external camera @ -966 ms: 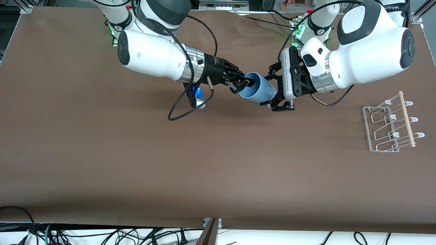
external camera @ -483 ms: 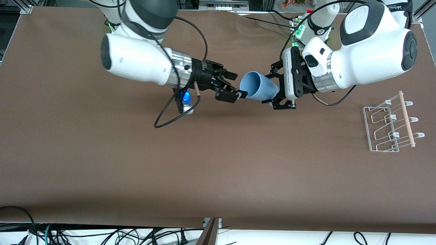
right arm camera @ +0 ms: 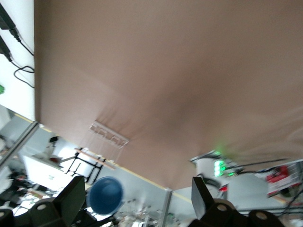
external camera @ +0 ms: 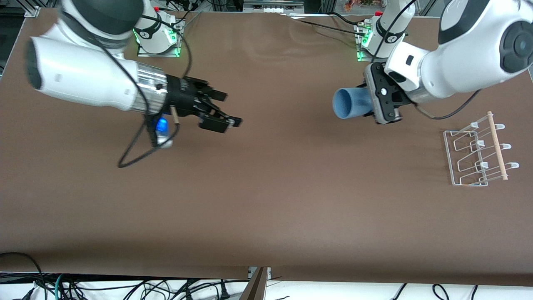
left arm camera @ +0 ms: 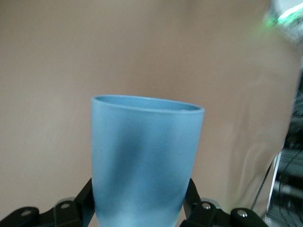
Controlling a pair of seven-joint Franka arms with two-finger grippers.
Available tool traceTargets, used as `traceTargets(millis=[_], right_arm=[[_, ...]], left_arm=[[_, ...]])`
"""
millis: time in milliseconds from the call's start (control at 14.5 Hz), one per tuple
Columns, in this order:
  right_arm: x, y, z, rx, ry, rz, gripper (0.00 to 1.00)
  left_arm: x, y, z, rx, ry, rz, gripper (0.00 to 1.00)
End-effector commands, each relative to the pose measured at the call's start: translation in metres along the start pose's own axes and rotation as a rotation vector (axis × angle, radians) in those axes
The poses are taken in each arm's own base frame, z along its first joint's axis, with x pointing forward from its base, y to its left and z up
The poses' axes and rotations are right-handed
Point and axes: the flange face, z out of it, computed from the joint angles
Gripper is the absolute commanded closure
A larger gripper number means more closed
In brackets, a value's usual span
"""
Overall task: Transfer cup to left arm and place on rack
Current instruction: 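Open the right gripper and withdraw while the left gripper takes the cup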
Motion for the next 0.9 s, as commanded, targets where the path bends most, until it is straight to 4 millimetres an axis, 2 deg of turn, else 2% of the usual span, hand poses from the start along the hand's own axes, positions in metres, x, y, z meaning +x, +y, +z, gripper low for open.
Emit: traceTargets(millis=[0,138,207,414,621,690,759,828], right_arm=[[0.037,0.023,-0.047,-0.042,0.032,-0.069,0.01],[0.069,0.043,-0.082,-0.059,0.04,-0.13,0.01],[0.075,0.051,-0.091,-0.081,0.035,-0.176,0.01],[0.097,0.073,-0.131,-0.1,0.11,-0.273,0.01],[0.114,0.095,-0.141,-0.23,0.154,-0.363,0.01],[0.119,0.102,-0.144,-0.269,0.155,-0.392,0.01],[0.125,0.108,-0.146,-0.3,0.164,-0.42,0.01],[0.128,0.123,-0.149,-0.316,0.186,-0.428,0.01]], left_arm=[[-0.025,0.0,-0.01,0.08,-0.217,-0.095,0.94],[-0.041,-0.003,-0.003,0.152,-0.433,-0.128,0.94],[-0.046,-0.006,0.005,0.161,-0.531,-0.146,0.93],[-0.066,-0.032,0.037,0.166,-0.83,-0.212,0.93],[-0.093,-0.072,0.087,0.163,-1.096,-0.273,0.93],[-0.109,-0.085,0.104,0.141,-1.203,-0.306,0.93],[-0.133,-0.102,0.114,0.13,-1.257,-0.351,0.93],[-0.166,-0.121,0.115,0.117,-1.259,-0.398,0.94]])
